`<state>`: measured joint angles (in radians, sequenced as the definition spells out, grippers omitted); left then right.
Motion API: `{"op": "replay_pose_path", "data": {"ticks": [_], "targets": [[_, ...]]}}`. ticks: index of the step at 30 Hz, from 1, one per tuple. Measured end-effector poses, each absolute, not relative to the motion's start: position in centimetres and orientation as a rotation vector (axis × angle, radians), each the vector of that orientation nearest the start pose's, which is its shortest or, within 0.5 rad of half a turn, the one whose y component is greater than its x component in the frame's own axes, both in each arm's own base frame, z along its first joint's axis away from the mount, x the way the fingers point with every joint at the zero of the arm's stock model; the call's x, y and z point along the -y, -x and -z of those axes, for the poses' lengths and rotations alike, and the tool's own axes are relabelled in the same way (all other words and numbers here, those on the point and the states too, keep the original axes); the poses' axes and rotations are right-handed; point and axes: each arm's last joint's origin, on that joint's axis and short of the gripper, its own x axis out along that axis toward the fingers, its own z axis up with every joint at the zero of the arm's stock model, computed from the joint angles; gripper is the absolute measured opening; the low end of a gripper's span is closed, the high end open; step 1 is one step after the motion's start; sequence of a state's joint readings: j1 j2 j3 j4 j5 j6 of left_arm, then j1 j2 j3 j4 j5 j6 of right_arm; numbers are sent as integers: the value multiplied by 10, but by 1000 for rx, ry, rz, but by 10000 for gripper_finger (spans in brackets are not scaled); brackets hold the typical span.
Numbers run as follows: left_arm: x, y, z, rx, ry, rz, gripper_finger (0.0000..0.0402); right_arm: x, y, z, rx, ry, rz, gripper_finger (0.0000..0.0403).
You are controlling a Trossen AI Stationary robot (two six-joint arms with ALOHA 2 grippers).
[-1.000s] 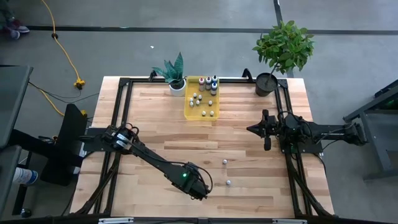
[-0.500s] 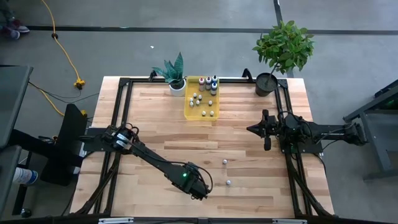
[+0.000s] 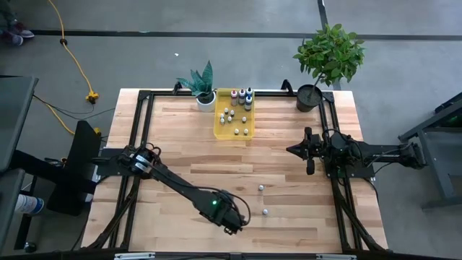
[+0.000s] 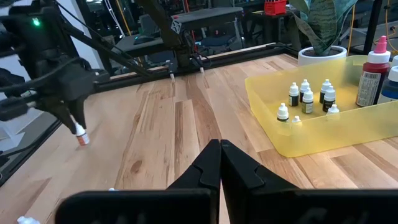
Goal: Pick & Place food coloring
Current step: Put the small orange food coloring bottle into the yellow bin
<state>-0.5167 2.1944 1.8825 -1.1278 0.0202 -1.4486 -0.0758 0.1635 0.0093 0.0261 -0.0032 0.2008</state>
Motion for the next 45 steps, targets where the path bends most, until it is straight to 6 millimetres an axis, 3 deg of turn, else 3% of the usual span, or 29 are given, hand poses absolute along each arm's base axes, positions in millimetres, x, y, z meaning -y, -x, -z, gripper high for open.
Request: {"op": "replay_pose_path", "data": {"ticks": [7, 13, 18, 22, 28, 40, 45], "targets": [[221, -386, -235, -1384, 839, -542, 37, 8, -106, -156, -120, -205, 85, 0], [218, -383, -279, -1344, 811, -526, 38, 8, -106, -156, -121, -206, 85, 0], [207, -375, -318, -1276, 779, -569, 39, 8, -106, -156, -120, -205, 85, 0], [190, -371, -331, -1256, 777, -602, 39, 8, -106, -156, -120, -205, 85, 0], [148, -380, -342, -1243, 761, -609, 39, 8, -106, -156, -120, -206, 85, 0], [28, -413, -347, -1192, 772, -557, 39, 8, -106, -156, -120, -205, 85, 0], [-21, -414, -347, -1155, 845, -626, 39, 8, -106, -156, -120, -205, 85, 0]]}}
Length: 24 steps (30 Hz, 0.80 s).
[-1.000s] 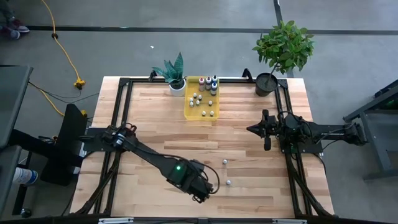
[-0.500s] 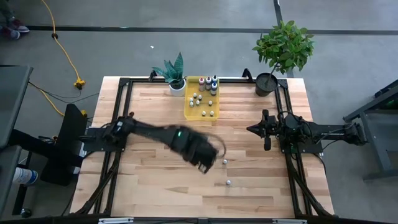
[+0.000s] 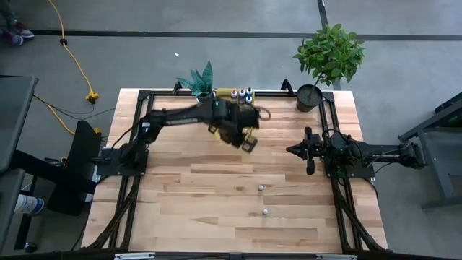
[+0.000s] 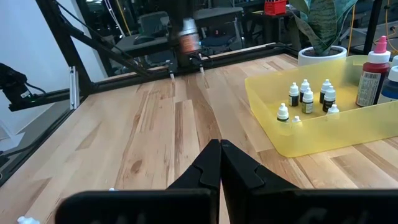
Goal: Pick & Place food coloring
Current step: Put the small orange food coloring bottle into the yellow bin
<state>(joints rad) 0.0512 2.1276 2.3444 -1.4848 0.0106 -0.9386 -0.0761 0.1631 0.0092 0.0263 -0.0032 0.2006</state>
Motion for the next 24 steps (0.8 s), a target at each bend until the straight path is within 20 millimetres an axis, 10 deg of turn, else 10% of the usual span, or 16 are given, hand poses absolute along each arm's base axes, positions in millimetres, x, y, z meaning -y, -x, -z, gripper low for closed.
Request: {"op": "replay_pose_path", "data": {"ticks": [12, 24], "targets": [[-104, -425, -310, -1164, 967, -772, 40, 8, -106, -156, -119, -205, 85, 0], [-129, -438, -267, -1158, 1007, -1023, 40, 8, -106, -156, -119, -206, 86, 0]]}}
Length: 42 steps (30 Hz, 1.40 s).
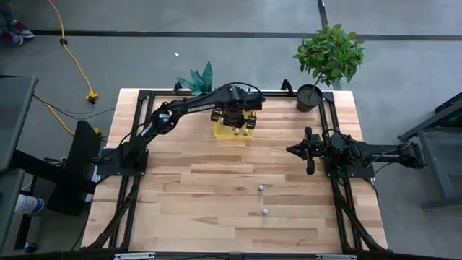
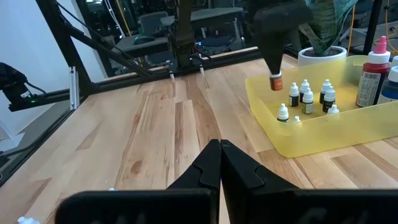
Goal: Pick & Place food coloring
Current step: Put the small orange food coloring bottle into the yellow bin
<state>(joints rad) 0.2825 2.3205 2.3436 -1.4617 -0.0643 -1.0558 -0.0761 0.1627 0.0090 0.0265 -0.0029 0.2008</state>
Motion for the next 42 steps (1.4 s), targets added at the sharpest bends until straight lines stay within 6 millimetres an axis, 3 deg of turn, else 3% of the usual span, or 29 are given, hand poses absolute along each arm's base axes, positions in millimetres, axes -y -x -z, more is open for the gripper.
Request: {"op": "replay_pose_path", "data": {"ticks": [10, 24, 42], "targets": [[-134, -438, -249, -1148, 1041, -1151, 40, 8, -106, -156, -120, -205, 85, 0], [-158, -430, -248, -1118, 1075, -1207, 40, 8, -106, -156, -120, -205, 86, 0], [-174, -447, -206, -1156, 1097, -1142, 40, 8, -106, -156, -120, -205, 85, 0]]}}
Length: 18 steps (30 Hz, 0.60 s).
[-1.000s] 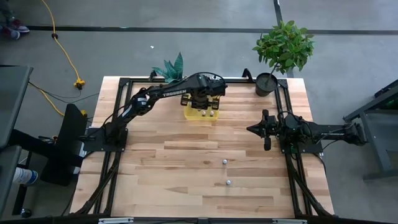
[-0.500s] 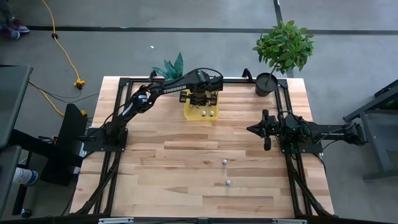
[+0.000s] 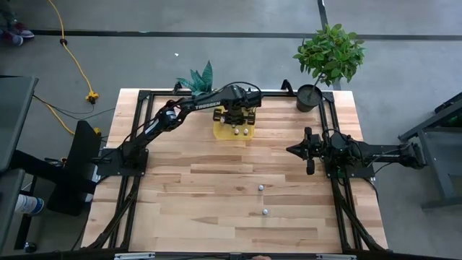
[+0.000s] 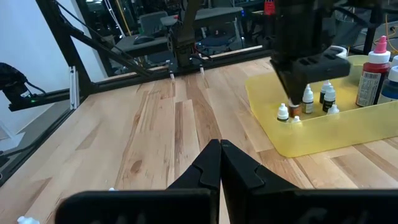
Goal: Pick & Place food coloring
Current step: Put the small orange food coloring bottle into the yellow bin
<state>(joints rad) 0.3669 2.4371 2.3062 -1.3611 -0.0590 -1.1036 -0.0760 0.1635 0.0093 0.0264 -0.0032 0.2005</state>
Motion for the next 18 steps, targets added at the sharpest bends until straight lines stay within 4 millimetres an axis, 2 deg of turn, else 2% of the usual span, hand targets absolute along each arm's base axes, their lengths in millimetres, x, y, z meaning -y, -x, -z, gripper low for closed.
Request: {"op": "replay_pose_path", "data": {"ticks": [9, 18], "targets": [[-180, -456, -194, -1117, 1125, -1100, 40, 8, -106, -156, -120, -205, 85, 0], [-180, -457, -191, -1124, 1111, -1078, 40, 8, -106, -156, -120, -205, 85, 0]]}}
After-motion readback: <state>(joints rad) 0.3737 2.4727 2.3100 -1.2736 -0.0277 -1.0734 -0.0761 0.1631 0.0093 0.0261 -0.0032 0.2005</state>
